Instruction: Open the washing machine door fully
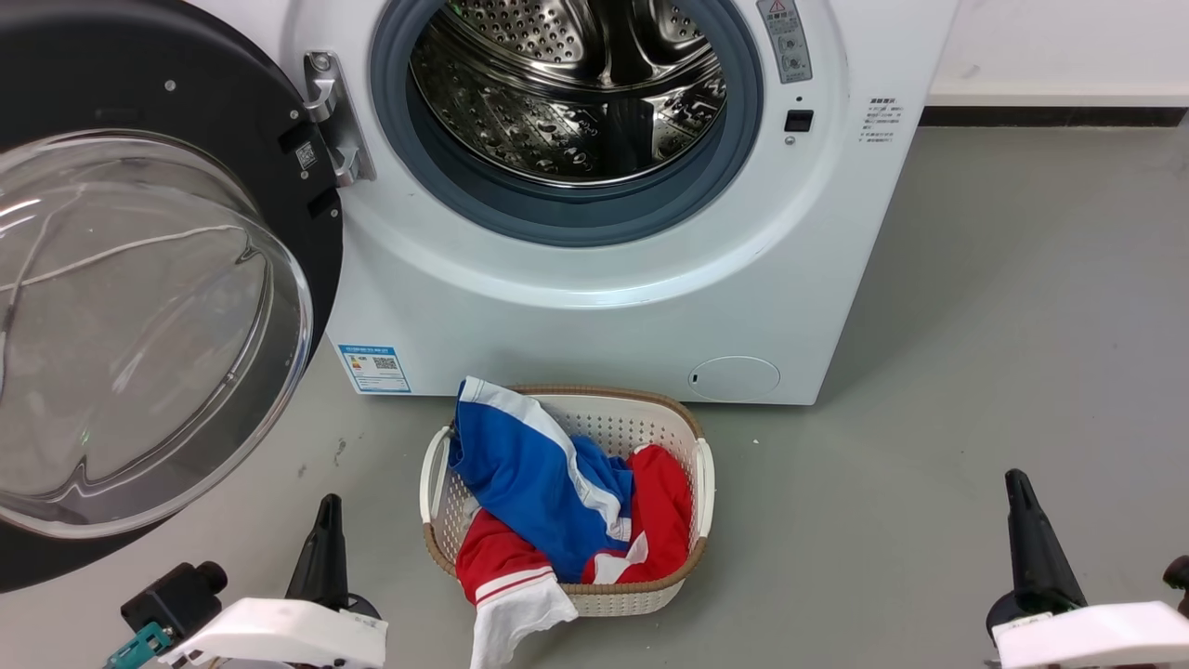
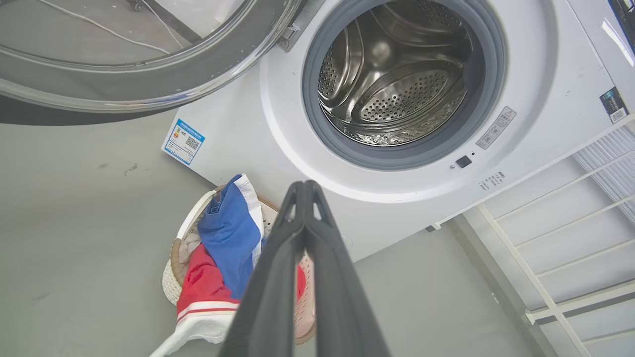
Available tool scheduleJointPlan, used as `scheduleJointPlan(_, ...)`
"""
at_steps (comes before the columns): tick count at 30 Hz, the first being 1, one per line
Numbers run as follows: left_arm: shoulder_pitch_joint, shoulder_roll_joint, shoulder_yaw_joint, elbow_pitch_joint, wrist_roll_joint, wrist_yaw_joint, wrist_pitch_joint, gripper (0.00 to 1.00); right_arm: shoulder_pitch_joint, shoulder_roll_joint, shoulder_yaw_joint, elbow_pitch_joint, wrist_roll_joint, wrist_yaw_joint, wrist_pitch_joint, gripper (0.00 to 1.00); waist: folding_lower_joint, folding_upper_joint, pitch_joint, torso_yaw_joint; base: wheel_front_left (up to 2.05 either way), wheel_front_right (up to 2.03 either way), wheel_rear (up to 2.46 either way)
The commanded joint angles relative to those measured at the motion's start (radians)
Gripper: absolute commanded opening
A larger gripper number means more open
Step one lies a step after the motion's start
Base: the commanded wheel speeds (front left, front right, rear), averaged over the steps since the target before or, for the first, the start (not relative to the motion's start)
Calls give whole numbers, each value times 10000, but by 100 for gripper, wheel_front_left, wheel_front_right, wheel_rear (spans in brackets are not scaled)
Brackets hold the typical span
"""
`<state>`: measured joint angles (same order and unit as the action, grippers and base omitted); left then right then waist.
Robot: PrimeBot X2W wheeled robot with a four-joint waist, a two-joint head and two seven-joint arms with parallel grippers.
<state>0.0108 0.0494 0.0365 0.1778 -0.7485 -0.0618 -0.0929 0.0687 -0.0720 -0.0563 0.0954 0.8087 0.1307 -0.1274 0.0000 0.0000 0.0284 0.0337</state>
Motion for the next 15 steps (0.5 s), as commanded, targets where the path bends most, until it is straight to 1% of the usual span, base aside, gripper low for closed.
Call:
scheduleJointPlan(1, -287, 12, 56, -78, -357, -77, 71, 0, -284, -93, 3, -43, 360, 1, 61, 0, 0, 0, -4, -6, 0, 0, 0)
scheduleJointPlan(8, -399, 13, 144, 7, -1310, -152, 303, 0, -460, -111, 4, 126, 1308, 1, 284, 0, 0, 0, -25, -33, 0, 0, 0)
scheduleJointPlan(9, -399, 13, 144, 7, -1310, -152, 303, 0, -460, -111, 4, 126, 1308, 1, 284, 0, 0, 0, -25, -33, 0, 0, 0)
scheduleJointPlan(12, -465, 12, 191, 54, -1821, -198, 428, 0, -551, -118, 2, 219, 1807, 1, 405, 0, 0, 0, -36, -49, 0, 0, 0)
scheduleJointPlan(15, -496, 13, 214, 75, -2073, -208, 491, 0, -606, -120, -1, 263, 2051, 1, 462, 0, 0, 0, -42, -56, 0, 0, 0)
